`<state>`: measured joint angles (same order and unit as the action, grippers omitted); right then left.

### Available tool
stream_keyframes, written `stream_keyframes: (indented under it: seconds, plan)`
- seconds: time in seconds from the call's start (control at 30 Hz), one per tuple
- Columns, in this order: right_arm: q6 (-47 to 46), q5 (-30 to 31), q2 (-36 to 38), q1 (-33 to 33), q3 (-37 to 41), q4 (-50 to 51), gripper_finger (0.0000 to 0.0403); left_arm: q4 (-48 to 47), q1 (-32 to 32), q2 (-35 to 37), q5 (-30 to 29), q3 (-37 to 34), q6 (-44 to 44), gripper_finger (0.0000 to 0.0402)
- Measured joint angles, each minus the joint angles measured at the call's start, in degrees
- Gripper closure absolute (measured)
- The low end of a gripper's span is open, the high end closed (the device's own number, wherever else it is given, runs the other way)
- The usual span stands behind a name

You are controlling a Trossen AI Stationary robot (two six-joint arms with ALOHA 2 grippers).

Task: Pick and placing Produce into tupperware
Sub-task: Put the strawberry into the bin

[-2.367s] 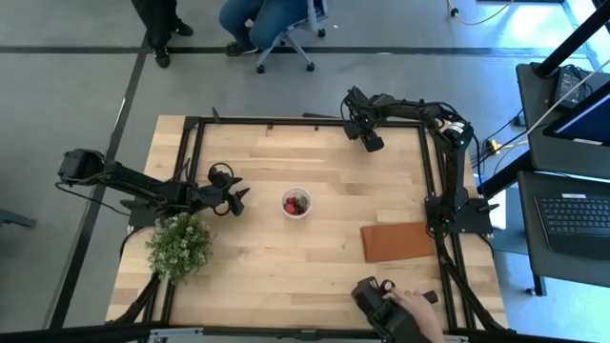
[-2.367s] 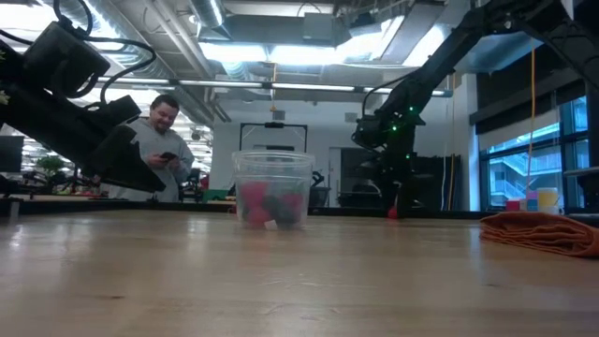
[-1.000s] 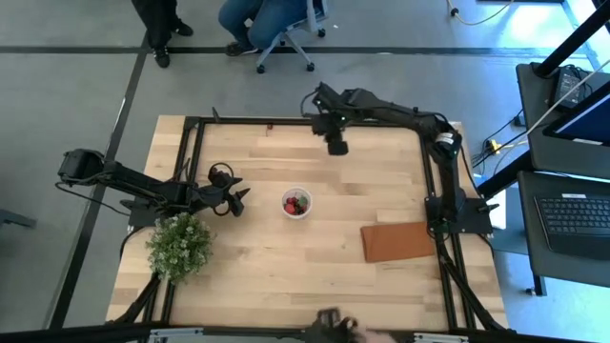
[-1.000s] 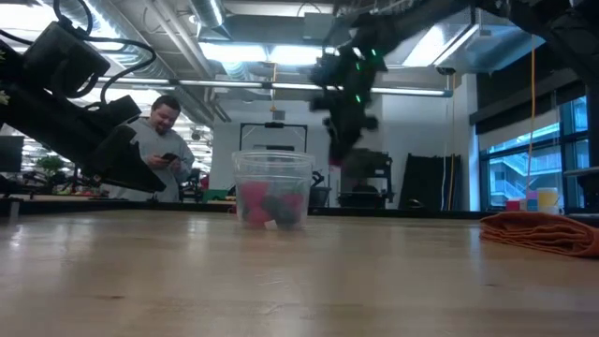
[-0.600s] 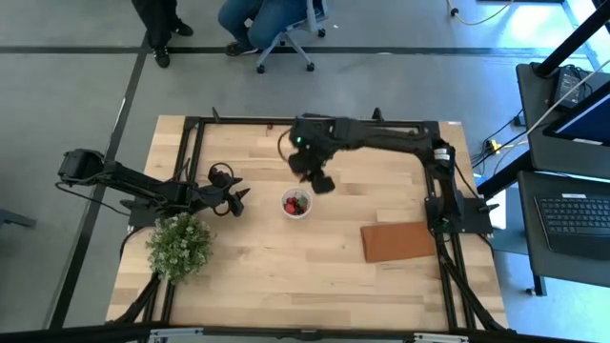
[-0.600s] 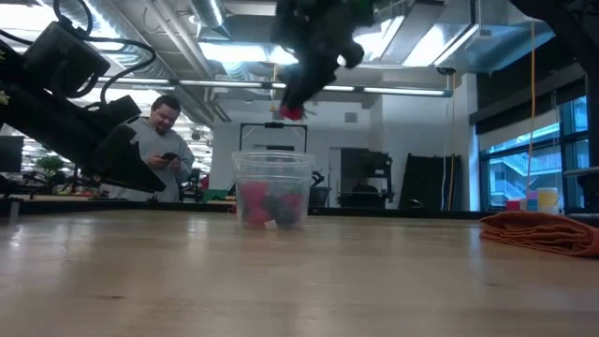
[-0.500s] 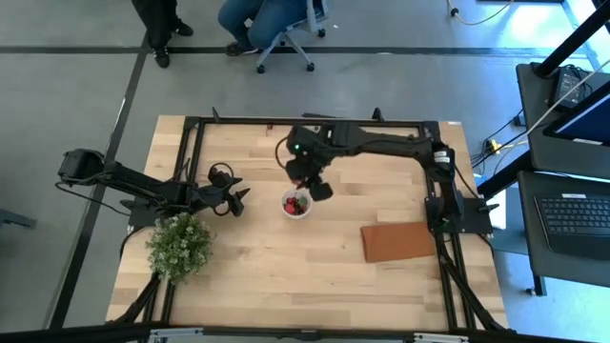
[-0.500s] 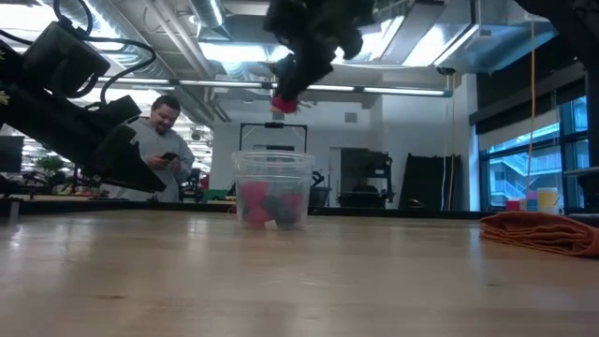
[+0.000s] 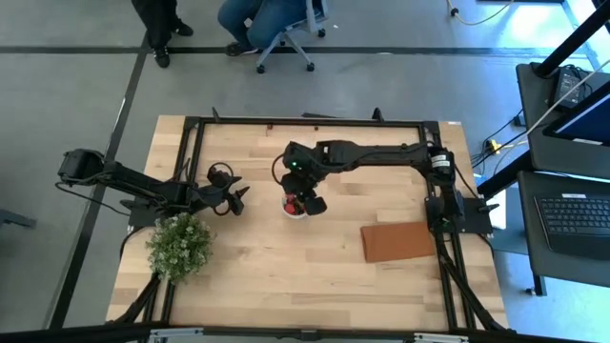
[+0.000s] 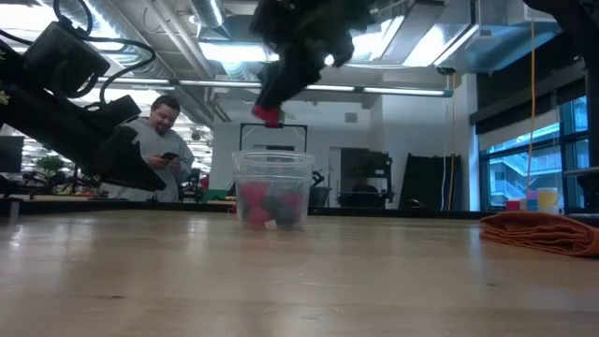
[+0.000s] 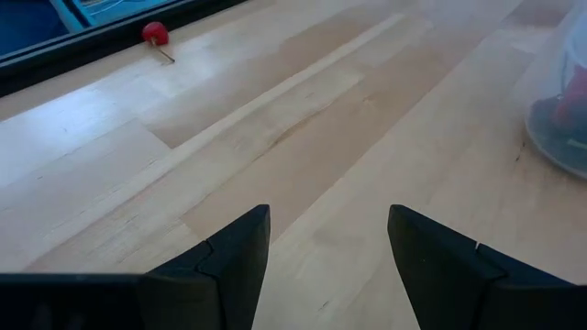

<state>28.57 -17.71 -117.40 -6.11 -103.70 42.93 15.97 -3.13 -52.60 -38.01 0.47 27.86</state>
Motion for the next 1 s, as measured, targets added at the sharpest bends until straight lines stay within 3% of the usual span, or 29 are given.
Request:
stream_keyframes:
  seconds: [0.33, 0.5, 0.63, 1.0]
  plan:
    - [-0.2, 0.1, 0.0, 0.0, 9.2, -10.3, 0.0267, 0.0, 0.0, 0.0, -0.2, 0.0, 0.0, 0.0187]
    - [0.2, 4.4, 0.0, -0.4, 12.4, -13.8, 0.0267, 0.0, 0.0, 0.0, -0.2, 0.0, 0.0, 0.0187]
    - [0.2, 4.6, -0.3, -0.8, 13.9, -14.0, 0.0266, 0.0, 0.0, 0.0, -0.2, 0.0, 0.0, 0.0187]
    - [0.4, 4.7, -0.4, -0.7, 14.0, -14.0, 0.0207, 0.0, 0.0, 0.0, -0.2, 0.0, 0.0, 0.0187]
